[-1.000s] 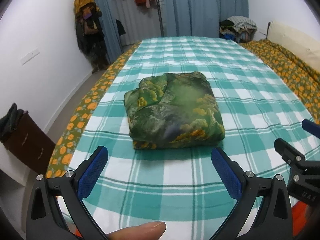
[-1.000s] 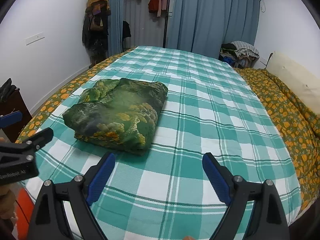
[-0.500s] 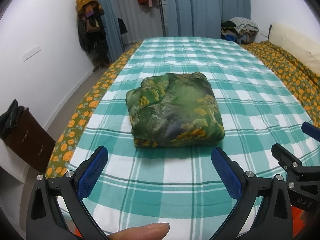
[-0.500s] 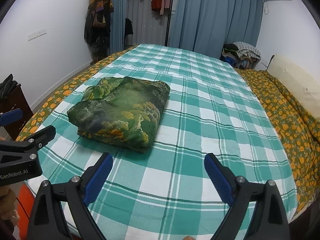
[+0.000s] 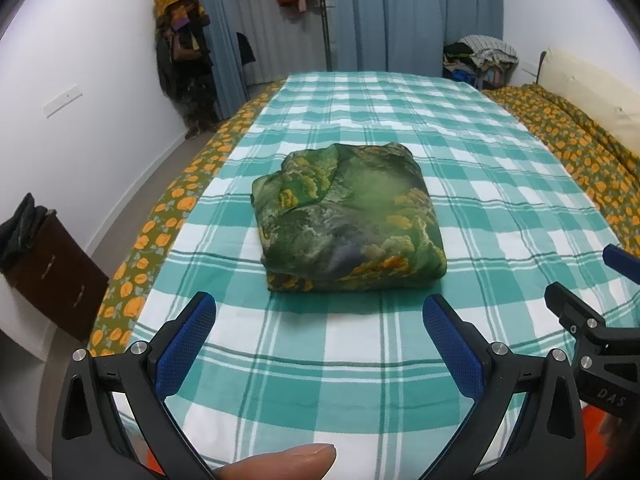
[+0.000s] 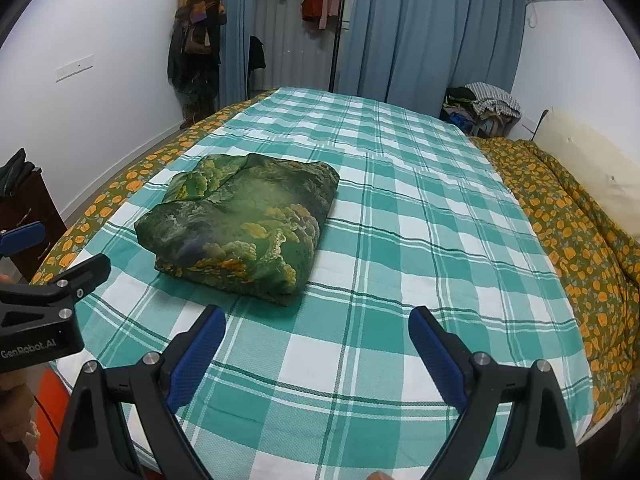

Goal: Fold large clothes

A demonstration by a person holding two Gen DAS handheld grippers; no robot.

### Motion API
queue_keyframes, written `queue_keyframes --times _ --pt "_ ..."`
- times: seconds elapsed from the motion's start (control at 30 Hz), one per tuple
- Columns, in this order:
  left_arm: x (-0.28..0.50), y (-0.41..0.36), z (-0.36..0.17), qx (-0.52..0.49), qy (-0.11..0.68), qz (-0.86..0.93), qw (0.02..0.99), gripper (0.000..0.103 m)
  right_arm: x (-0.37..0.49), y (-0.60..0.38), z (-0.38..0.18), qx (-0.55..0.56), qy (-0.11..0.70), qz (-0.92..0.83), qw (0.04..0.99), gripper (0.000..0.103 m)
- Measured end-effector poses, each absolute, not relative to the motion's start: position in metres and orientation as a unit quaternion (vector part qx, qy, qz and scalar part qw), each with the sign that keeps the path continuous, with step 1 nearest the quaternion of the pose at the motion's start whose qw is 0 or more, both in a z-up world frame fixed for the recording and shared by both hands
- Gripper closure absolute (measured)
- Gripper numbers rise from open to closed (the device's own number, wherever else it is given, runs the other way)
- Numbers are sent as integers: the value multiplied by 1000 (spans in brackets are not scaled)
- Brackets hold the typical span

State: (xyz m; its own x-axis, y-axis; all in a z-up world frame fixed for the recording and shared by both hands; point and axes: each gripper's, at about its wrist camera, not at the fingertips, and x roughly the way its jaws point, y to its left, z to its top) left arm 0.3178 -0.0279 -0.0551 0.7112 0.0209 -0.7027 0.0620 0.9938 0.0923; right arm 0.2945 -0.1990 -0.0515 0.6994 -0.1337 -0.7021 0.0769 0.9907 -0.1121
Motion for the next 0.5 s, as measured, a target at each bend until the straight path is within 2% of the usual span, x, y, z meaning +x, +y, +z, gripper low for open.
queue_keyframes --times 0.5 --pt "314 -26 -50 50 380 -8 923 0 294 -198 -46 -32 387 -46 920 9"
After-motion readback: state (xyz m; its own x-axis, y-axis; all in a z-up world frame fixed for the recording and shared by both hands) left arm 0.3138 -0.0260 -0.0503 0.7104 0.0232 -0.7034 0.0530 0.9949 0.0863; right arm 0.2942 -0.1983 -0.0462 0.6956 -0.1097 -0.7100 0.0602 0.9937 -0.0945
